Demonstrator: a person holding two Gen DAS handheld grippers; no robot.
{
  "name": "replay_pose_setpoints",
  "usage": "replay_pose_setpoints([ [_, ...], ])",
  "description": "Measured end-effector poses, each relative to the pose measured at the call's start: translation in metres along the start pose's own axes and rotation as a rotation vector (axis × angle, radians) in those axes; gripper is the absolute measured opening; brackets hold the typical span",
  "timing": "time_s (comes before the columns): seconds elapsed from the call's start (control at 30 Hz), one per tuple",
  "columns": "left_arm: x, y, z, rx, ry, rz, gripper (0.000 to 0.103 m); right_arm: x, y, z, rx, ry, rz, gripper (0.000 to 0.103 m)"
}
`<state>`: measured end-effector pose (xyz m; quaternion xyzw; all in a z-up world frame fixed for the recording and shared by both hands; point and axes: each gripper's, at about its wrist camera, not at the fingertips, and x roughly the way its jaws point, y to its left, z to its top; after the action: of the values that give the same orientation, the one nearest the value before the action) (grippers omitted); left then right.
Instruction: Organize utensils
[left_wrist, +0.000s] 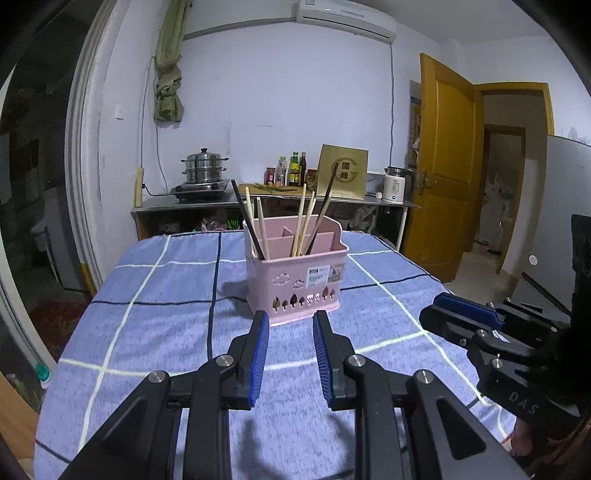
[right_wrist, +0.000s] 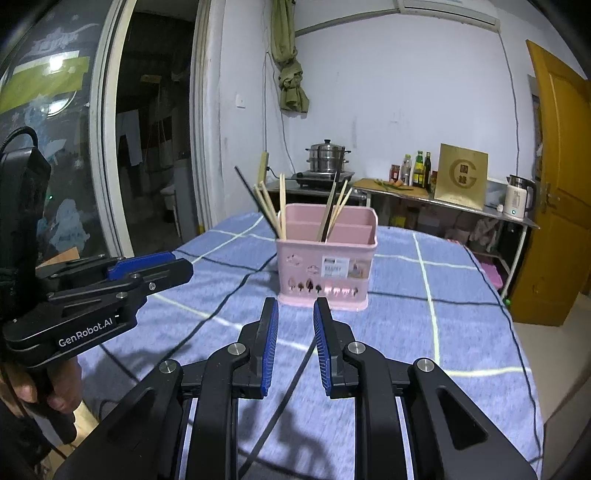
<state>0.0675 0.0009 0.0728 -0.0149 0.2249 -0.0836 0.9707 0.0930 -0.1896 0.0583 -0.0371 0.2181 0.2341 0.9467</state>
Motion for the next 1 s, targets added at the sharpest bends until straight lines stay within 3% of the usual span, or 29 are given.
replay_pose_setpoints([
  [0.4,-0.007,-0.007,-0.028,-0.022,0.009,-0.011,0.024,-0.014,0.011,-0.019,0.001,-0.003,-0.012,0.02],
  [1.0,0.001,-0.007,-0.034,-0.022,0.029,0.002,0.024,-0.01,0.007,-0.025,0.016,0.01,-0.008,0.02],
])
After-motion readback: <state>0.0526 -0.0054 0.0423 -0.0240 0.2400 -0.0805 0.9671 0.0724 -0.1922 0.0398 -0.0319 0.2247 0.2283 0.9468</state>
